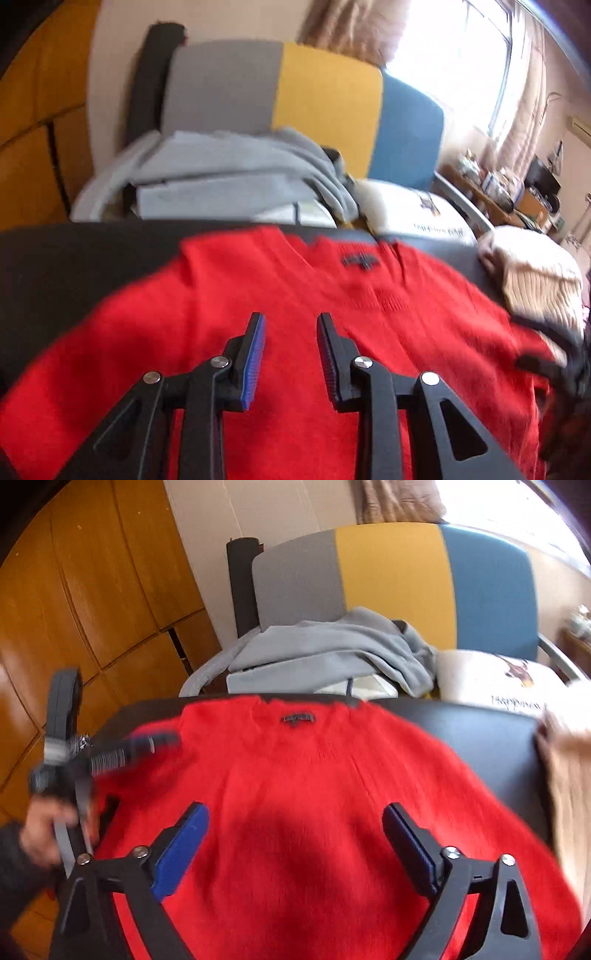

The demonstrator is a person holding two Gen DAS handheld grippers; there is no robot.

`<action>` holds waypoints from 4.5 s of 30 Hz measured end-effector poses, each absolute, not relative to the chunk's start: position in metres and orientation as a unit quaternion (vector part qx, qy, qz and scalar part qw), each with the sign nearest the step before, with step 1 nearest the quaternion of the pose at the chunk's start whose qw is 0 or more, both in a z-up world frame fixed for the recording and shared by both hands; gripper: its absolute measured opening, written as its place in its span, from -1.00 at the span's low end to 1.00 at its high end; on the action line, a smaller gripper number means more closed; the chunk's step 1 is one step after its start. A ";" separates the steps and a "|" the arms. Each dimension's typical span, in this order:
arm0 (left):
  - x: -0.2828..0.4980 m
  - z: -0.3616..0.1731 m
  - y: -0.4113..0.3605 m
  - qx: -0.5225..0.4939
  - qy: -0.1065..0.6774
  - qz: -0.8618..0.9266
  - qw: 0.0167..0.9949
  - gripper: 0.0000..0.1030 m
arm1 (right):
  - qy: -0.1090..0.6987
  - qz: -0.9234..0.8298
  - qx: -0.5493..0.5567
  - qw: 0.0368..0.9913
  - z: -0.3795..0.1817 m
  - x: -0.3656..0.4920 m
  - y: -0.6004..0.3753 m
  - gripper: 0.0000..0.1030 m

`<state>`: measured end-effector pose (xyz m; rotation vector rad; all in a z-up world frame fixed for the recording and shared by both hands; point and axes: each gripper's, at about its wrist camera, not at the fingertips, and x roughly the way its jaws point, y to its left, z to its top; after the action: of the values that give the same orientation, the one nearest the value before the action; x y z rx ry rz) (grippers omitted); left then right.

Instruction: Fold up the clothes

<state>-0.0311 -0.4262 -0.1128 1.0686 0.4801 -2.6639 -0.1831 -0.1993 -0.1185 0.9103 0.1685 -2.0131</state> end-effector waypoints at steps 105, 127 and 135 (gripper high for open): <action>0.172 -0.122 -0.274 0.434 0.205 -0.870 0.113 -0.48 | -0.270 -0.836 0.382 0.288 -0.072 -0.126 0.223 -0.77; 0.117 -0.086 -0.300 0.398 0.146 -0.899 0.113 -0.44 | -0.232 -0.736 0.445 0.454 -0.096 -0.134 -0.019 0.34; 0.048 -0.073 -0.303 0.395 0.121 -0.909 0.060 -0.20 | -0.154 -0.778 0.436 0.425 -0.152 -0.112 -0.018 0.43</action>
<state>0.0480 -0.3027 -0.0725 1.1970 0.3665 -2.7510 -0.1116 -0.0176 -0.1523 1.0915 -0.3840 -1.9453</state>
